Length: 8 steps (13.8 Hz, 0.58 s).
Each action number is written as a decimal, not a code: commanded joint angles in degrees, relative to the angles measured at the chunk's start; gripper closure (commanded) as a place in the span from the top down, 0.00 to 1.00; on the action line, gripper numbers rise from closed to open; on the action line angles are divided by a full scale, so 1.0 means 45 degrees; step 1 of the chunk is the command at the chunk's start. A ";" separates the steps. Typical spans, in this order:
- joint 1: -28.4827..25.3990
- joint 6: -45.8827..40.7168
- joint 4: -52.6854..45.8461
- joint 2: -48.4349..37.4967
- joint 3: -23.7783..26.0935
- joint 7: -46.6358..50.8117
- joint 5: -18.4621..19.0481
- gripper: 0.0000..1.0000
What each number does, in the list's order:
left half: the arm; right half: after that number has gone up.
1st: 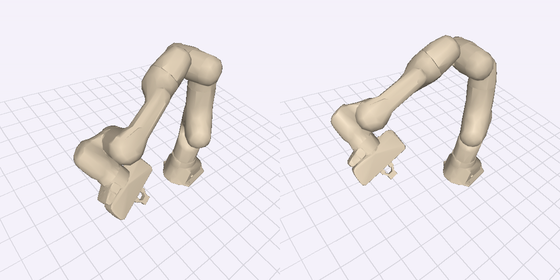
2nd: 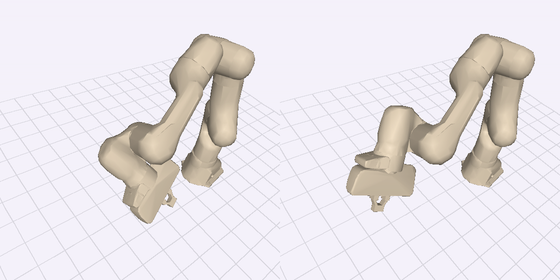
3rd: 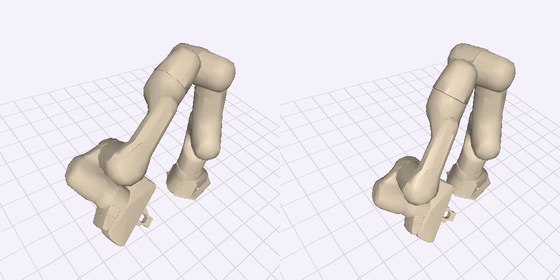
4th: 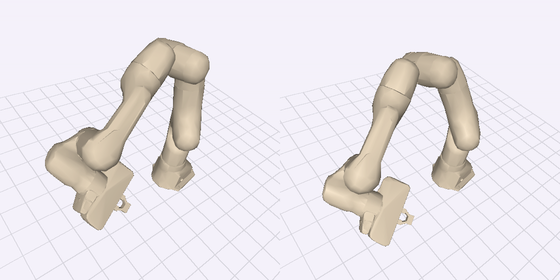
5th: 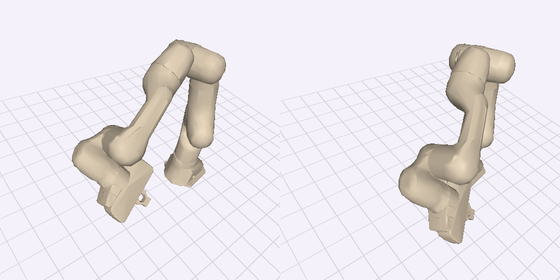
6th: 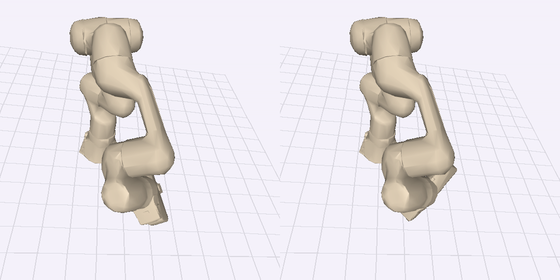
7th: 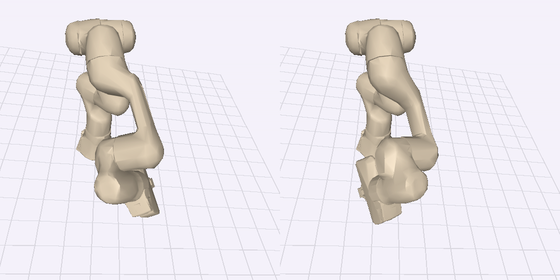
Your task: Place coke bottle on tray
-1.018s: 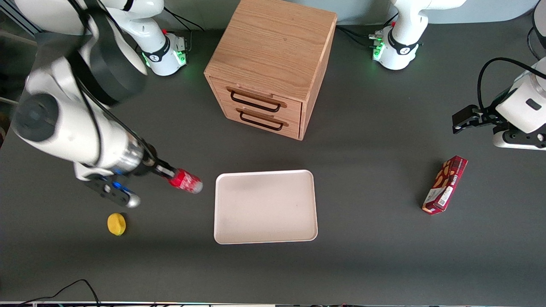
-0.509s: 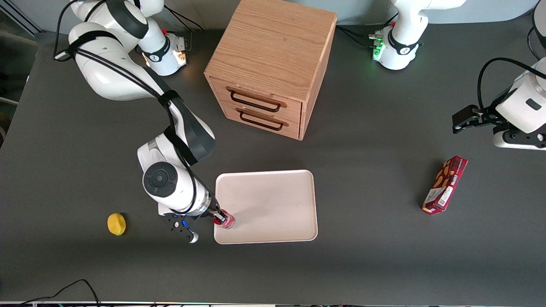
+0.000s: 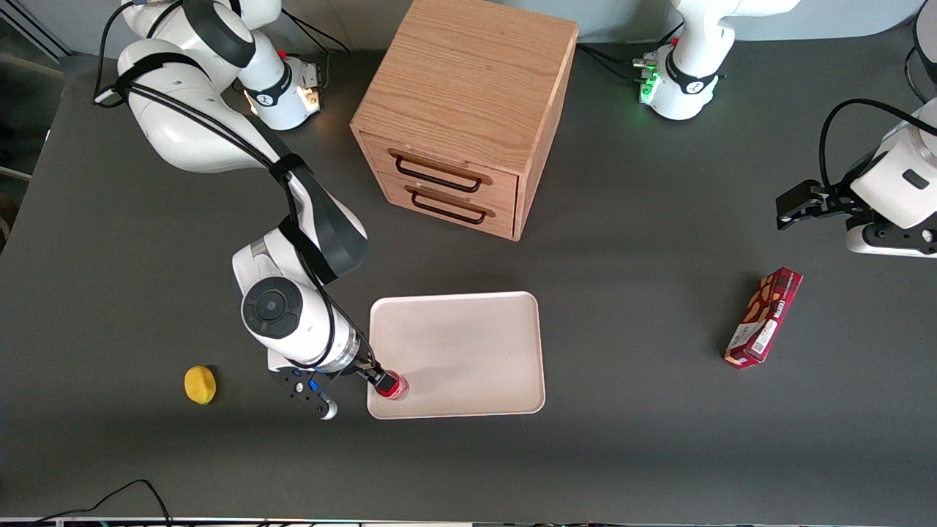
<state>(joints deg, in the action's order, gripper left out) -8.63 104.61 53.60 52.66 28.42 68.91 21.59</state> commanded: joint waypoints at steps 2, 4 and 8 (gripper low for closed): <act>0.1036 -0.3801 0.0157 -0.2768 0.1376 -0.2237 0.0221 1.00; 0.1525 -0.6167 0.0856 -0.4681 0.1438 -0.4870 -0.0050 1.00; 0.2250 -0.6803 0.4190 -0.9424 -0.1614 -0.7999 -0.4044 1.00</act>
<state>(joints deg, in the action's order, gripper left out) -0.25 72.12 58.55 22.80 30.36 41.05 11.96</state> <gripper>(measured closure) 0.000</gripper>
